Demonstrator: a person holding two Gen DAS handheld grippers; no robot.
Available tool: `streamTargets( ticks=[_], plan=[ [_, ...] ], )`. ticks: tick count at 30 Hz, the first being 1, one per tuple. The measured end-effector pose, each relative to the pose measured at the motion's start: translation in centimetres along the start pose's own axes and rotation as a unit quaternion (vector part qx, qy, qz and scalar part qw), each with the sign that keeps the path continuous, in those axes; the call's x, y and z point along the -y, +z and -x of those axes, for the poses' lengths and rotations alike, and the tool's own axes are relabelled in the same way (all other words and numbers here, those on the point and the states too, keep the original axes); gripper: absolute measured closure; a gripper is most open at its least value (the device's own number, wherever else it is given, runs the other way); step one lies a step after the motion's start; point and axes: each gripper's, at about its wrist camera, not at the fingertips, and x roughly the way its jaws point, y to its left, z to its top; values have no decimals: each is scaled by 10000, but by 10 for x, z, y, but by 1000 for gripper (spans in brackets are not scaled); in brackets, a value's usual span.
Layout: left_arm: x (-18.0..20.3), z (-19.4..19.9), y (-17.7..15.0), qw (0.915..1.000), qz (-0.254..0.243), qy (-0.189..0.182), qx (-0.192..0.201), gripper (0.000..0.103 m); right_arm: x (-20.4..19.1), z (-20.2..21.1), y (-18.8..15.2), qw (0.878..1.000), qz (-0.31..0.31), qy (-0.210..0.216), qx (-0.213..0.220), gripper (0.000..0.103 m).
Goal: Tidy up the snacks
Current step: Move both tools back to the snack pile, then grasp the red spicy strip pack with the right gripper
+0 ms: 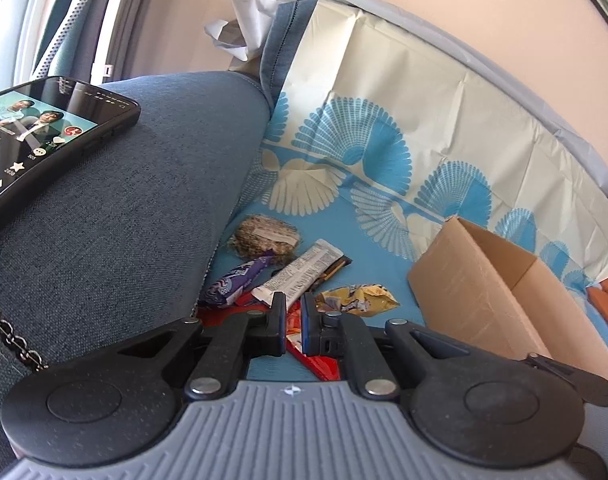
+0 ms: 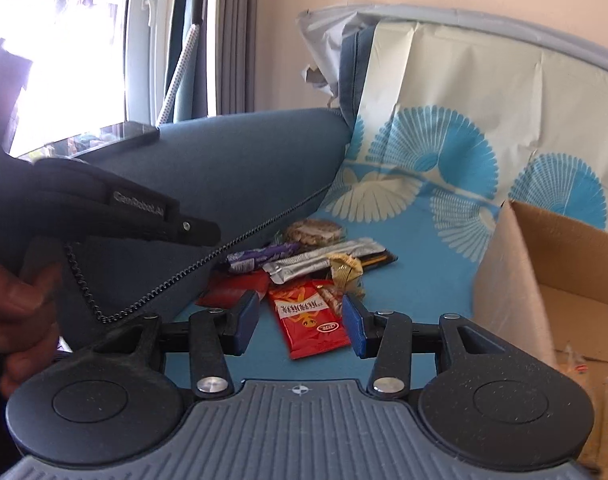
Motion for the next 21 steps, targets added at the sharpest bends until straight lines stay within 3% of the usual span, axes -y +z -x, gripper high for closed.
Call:
streamTargets(
  ticks=[4, 9, 11, 16, 21],
  plan=[
    [2, -11, 1, 9994, -83, 285, -172, 96, 5, -28, -2, 9999, -61, -102, -97, 53],
    [7, -28, 2, 9973, -286, 597, -307, 96, 18, -61, -3, 9994, -211, -76, -259, 35],
    [9, -36, 4, 9959, -369, 747, -353, 93, 21, -73, -5, 9989, -307, 11, -363, 29],
    [25, -59, 3, 9864, -870, 1270, -568, 74, 22, -98, -13, 9974, -338, 200, -604, 20],
    [26, -90, 3, 9787, -1076, 1610, -687, 72, 21, -113, -18, 9968, -288, 301, -686, 20]
  ],
)
